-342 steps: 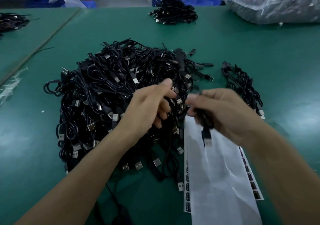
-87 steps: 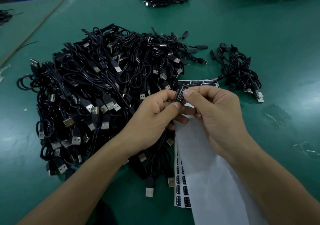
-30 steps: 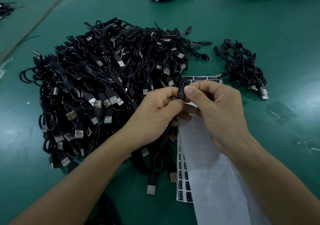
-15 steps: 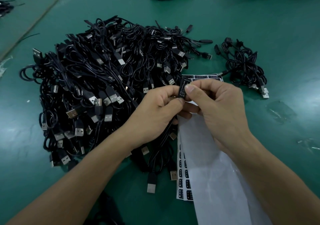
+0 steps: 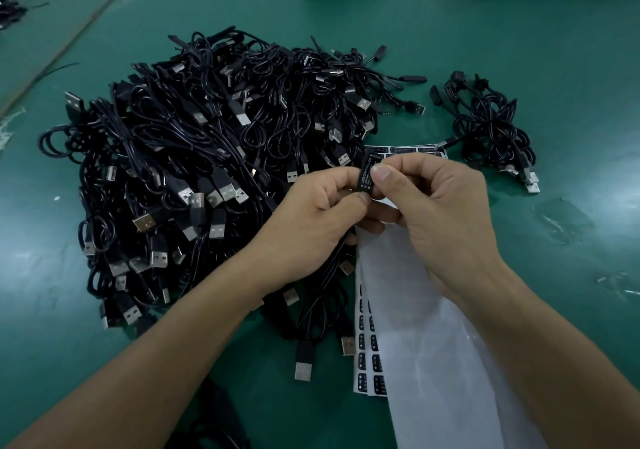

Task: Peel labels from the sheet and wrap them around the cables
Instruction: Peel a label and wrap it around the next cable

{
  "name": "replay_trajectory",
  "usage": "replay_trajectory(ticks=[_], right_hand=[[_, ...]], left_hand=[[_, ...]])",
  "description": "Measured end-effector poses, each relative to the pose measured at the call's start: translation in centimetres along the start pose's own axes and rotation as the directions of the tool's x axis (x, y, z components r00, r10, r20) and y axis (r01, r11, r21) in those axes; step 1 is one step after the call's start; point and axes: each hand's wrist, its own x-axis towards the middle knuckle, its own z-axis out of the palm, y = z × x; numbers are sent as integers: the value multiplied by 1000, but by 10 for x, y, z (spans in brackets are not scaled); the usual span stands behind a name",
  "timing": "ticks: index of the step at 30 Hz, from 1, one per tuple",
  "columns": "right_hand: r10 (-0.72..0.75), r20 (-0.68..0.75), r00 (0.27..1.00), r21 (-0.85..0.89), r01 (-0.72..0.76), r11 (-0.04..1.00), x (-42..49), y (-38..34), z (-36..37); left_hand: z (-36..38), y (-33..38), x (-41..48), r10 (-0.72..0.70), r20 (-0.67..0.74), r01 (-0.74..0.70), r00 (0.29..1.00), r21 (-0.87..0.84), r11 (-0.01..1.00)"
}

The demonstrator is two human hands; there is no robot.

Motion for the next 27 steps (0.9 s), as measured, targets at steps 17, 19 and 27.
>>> replay_trajectory(ticks=[17,19,27], right_hand=[[-14,-47,999,-47,12,999,0,3,1],[-20,-54,998,-65,17,998,0,3,0],[-32,-83,996,-111,23,994,-1,4,1]], left_hand=[[0,0,0,6,2,-6,1000,-2,1000],[0,0,0,9,4,-9,1000,-1,1000],[-1,-1,0,14,7,-15,1000,4,1000]])
